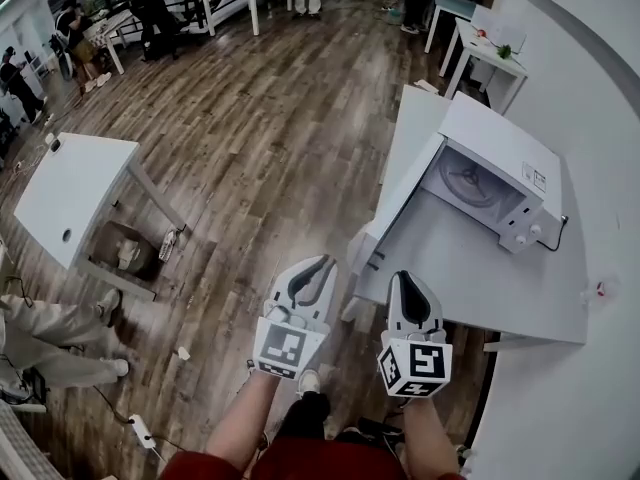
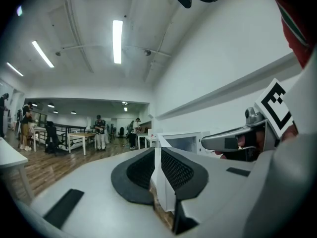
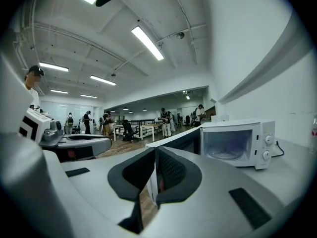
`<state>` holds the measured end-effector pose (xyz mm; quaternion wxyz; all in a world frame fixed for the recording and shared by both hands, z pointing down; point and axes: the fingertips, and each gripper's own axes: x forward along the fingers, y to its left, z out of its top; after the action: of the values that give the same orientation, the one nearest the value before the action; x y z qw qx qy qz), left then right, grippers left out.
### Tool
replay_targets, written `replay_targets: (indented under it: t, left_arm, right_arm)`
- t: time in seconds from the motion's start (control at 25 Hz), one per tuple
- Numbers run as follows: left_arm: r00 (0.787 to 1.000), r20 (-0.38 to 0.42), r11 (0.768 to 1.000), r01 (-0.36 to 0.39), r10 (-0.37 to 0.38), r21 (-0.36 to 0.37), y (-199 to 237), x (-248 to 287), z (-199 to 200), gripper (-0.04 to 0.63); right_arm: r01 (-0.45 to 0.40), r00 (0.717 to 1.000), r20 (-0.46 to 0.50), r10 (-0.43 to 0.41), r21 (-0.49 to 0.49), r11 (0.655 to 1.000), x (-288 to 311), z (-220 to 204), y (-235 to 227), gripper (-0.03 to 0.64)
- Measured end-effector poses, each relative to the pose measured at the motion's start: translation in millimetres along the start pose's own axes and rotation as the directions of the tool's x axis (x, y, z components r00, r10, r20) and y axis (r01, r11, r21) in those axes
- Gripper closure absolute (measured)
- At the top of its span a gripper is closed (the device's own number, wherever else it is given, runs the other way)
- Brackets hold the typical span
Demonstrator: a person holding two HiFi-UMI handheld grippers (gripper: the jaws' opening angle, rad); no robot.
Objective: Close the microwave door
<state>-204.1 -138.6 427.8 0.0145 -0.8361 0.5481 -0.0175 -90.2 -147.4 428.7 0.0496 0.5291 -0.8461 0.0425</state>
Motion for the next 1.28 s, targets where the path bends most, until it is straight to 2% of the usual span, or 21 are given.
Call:
replay_targets:
  t: [0.16,0.28,0.48,0.68,0.88,1.28]
  left_arm:
    - [0.995,-0.025,0.995,0.097,-0.097,0.0,4.7,20.8,-16.8,0.561]
    - [0.983,-0.055,0.985,0.173,-0.174,-0.025,5.2,37.0,-32.2,0.482]
    - [0.959,-0.078,0.962,0.272,-0.273,-0.021,5.3,57.3,-52.1,0.432]
    - [0.913,-0.115,0.919,0.394,-0.391,0.003,2.1,76.5,-68.5,0.38]
    - [0.875,-0.123,0.881,0.473,-0.468,0.018,-1.0,91.3,-76.9,0.37]
    - [0.781,-0.123,0.786,0.618,-0.612,0.013,-9.4,110.3,-88.7,0.367]
  right_arm:
    - [0.027,0.999,-0.022,-0.027,0.002,1.0,17.3,-8.6,-3.9,0.574]
    - [0.057,0.997,-0.046,-0.057,0.002,0.998,27.6,-18.1,-10.6,0.574]
    - [0.099,0.992,-0.075,-0.098,0.009,0.995,37.8,-31.4,-21.0,0.574]
    - [0.14,0.985,-0.099,-0.138,0.011,0.99,44.5,-41.5,-32.3,0.574]
    - [0.172,0.978,-0.124,-0.169,0.015,0.985,48.7,-52.0,-42.1,0.574]
    - [0.209,0.967,-0.151,-0.204,0.015,0.978,60.4,-65.3,-54.8,0.574]
